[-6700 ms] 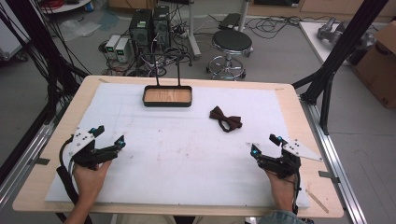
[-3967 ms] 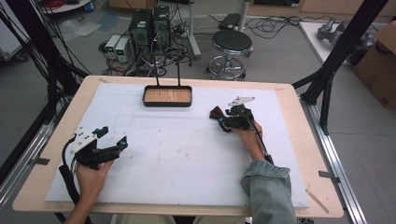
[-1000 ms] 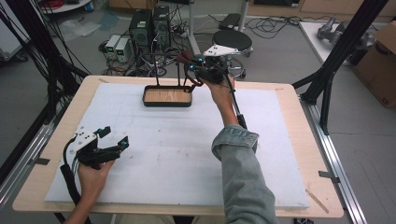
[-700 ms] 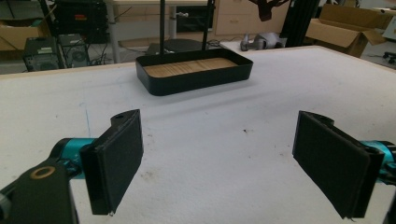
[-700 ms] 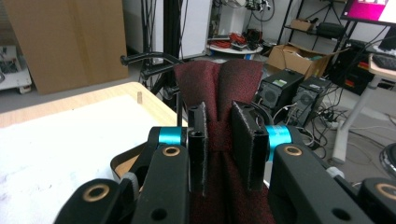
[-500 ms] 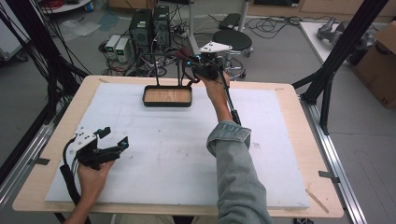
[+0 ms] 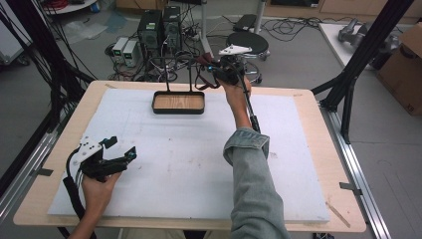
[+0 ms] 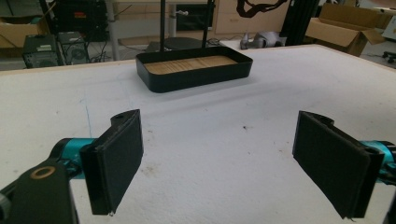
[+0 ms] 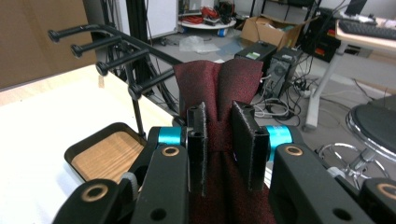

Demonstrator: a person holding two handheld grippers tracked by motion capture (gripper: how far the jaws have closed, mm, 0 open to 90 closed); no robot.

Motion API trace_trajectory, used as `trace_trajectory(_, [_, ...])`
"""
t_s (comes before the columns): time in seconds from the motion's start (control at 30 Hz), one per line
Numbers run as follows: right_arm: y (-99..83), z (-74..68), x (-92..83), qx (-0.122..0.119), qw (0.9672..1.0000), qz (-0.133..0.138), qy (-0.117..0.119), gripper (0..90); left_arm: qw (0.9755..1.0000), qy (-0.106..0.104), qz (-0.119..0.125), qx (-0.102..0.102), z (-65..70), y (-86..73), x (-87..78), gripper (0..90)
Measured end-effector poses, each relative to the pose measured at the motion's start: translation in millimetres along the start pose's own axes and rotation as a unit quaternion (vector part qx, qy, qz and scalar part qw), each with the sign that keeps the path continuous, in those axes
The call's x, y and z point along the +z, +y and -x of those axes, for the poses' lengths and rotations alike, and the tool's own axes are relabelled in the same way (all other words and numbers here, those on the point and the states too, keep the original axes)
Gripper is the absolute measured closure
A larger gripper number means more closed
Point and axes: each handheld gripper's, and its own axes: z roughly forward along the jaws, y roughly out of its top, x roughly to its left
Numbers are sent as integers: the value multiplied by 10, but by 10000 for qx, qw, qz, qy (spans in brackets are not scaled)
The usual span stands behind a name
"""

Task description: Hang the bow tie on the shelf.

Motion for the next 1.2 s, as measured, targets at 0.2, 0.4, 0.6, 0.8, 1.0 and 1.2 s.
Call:
trace_trajectory(0.2, [-33, -7, 27, -35, 9998, -171, 24, 751, 10000, 1, 5, -12, 1, -1, -6, 167])
trace_trajectory(0.4, [-95, 8, 39, -21, 9995, -303, -8, 751, 10000, 2, -3, 16, 1, -2, -5, 167])
trace_trajectory(0.6, [-151, 17, 54, -24, 9995, -322, -40, 748, 10000, -4, -7, -13, 6, -4, -2, 167])
trace_trajectory(0.8, [-154, 47, -22, 40, 9997, -232, -97, 720, 10000, -3, -7, -8, 6, -5, 0, 167])
trace_trajectory(1.0, [-116, 77, -159, 75, 9999, -52, -125, 674, 10000, -6, -1, -1, 9, -5, 7, 166])
trace_trajectory(1.2, [-68, 94, -337, 98, 9997, 155, -137, 627, 10000, 12, -1, -6, 8, -6, 15, 167])
